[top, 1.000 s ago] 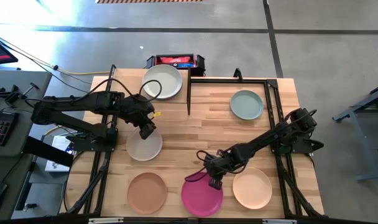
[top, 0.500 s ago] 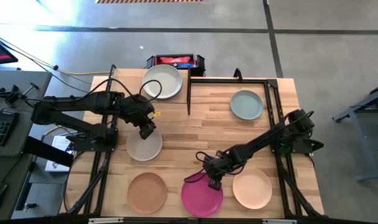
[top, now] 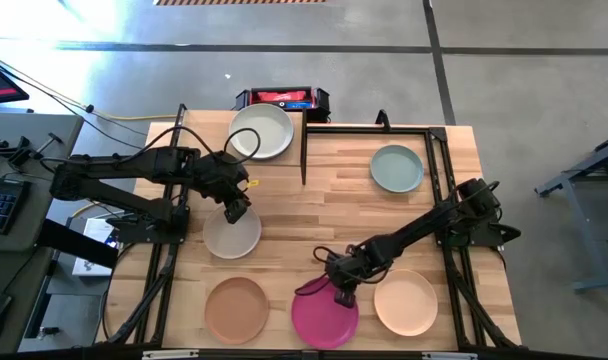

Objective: Place and stack plates onto a shelf
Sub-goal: Stack the dark pink plate on the white plate on the shelf

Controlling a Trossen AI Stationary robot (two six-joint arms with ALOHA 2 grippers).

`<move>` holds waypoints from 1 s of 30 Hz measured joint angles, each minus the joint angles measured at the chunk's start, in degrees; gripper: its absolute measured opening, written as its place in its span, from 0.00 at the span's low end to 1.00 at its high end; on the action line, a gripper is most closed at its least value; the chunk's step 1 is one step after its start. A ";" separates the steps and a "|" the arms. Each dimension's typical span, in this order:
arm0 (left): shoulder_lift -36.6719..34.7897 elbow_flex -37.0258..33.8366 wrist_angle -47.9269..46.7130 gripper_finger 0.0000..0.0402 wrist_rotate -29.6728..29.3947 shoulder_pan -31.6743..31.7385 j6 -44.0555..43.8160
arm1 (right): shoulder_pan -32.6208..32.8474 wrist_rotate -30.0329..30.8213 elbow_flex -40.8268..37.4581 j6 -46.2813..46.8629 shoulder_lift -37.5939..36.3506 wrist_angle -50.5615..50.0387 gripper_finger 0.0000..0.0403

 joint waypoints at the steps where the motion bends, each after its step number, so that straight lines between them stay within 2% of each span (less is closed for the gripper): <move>1: 0.00 0.00 0.00 0.19 0.00 -0.02 0.00 | -0.01 0.00 0.00 0.43 0.00 -0.06 0.11; 3: 0.00 0.00 0.01 0.19 -0.06 -0.01 0.00 | -0.03 -0.02 0.03 0.81 0.00 -0.67 0.04; 5: 0.00 0.00 0.00 0.19 -0.12 -0.02 0.00 | -0.04 0.00 0.07 0.85 0.00 -1.09 0.02; 12: 0.00 0.00 0.00 0.19 -0.35 -0.02 0.00 | -2.05 -0.57 0.07 0.79 -0.87 -2.25 0.01; 19: 0.00 0.00 0.00 0.19 -0.97 0.02 0.00 | -6.13 -0.46 0.07 -2.21 -4.96 -5.98 0.00; 24: 0.00 0.00 0.02 0.19 -5.32 0.23 0.00 | -9.78 0.33 0.07 -3.57 -9.33 -7.68 0.00; 30: 0.00 0.00 0.03 0.19 -13.99 2.83 0.00 | -16.07 0.28 0.07 -7.09 -15.15 -10.05 0.00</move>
